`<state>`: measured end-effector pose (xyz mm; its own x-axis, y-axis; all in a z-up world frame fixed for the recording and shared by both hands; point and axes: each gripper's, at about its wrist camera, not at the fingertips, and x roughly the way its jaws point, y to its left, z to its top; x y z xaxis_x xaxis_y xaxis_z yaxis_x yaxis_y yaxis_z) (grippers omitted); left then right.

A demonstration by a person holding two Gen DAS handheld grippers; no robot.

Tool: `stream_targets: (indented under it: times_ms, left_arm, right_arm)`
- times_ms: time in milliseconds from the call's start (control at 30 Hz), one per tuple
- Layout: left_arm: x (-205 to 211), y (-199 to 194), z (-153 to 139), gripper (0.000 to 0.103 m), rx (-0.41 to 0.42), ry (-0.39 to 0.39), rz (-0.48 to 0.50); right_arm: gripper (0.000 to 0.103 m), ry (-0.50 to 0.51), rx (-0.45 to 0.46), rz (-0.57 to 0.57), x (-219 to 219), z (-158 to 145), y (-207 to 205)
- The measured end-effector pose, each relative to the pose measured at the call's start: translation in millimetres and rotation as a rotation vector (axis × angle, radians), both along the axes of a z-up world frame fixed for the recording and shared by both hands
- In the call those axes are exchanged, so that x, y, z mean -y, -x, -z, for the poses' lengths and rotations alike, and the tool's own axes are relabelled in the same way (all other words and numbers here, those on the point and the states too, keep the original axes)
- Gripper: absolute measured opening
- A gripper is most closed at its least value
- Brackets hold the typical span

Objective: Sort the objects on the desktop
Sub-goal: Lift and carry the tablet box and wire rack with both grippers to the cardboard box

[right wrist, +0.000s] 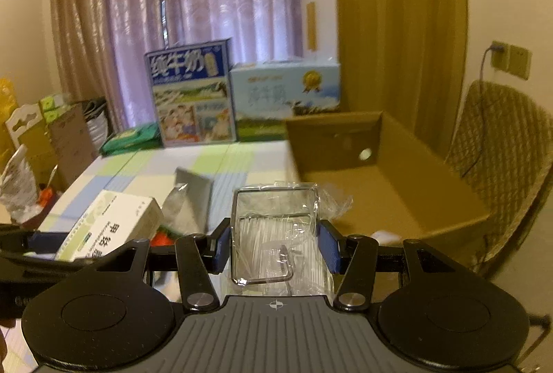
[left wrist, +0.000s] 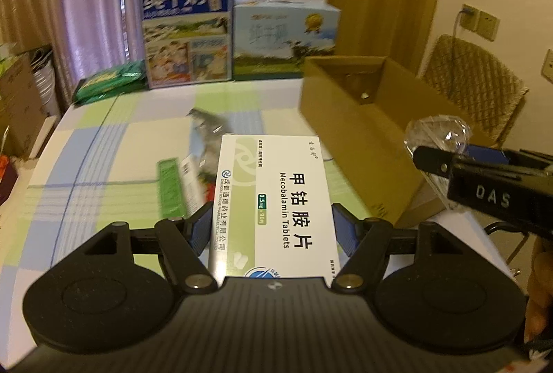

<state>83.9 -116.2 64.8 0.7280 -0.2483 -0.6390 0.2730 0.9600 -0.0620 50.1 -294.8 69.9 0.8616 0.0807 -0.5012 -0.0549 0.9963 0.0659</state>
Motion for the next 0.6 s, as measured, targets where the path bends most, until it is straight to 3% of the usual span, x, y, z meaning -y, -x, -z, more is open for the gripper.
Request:
stream_targets:
  times_ms: [233, 600]
  left_arm:
    - [48.2, -13.1, -20.6, 0.067, 0.018, 0.017, 0.066]
    - [126.3, -43.2, -25.7, 0.067, 0.007, 0.047, 0.152]
  right_arm:
    - [0.049, 0.014, 0.015, 0.048, 52.9, -24.4, -16.3]
    - [0.049, 0.018, -0.017, 0.098, 127.1, -22.7, -42.7]
